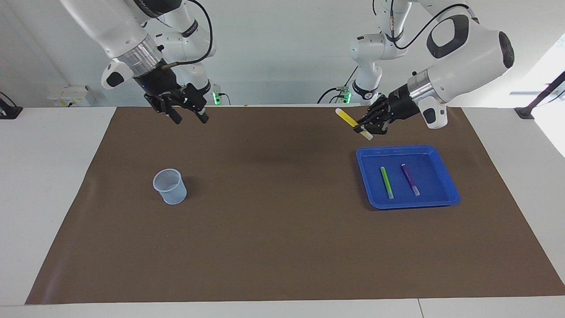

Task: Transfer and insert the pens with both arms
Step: 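Lift the yellow pen with the left gripper while the right gripper approaches, then grasp the yellow pen tip with the right gripper, open the left gripper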

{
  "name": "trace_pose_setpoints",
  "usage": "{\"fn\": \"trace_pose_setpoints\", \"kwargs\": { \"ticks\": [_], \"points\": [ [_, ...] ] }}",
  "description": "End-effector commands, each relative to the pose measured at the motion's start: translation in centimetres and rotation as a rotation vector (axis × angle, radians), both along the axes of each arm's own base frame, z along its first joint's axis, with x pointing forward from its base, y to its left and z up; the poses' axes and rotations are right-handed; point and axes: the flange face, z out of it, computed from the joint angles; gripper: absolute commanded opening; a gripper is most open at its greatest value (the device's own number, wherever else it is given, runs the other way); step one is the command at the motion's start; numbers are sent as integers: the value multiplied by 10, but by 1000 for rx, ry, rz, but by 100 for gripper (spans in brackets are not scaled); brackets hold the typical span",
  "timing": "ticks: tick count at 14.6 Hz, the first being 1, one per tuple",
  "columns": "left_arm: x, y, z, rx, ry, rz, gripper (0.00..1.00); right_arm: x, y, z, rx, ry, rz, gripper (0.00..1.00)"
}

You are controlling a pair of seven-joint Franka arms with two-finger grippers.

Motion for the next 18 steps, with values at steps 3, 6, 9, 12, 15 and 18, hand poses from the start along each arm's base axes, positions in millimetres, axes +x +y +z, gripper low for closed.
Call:
{"fn": "trace_pose_setpoints", "kwargs": {
  "ticks": [3,6,9,12,15,18],
  "points": [
    [-33,-54,-6,-102,105,99,0,-10,65,2,119,49,-129,100],
    [-55,-72,-22,-138,143,171,0,-15,101,4,151,40,-140,100],
    [-61,-89,-27,-151,151,247,0,-20,122,1,155,36,-120,100],
    [-66,-98,-31,-183,148,332,0,-27,145,-5,157,27,-91,100],
    [-68,-103,-35,-215,152,407,0,-35,151,-15,152,27,-81,100],
    [-68,-102,-37,-232,164,427,0,-37,152,-18,147,26,-69,100]
  ]
}}
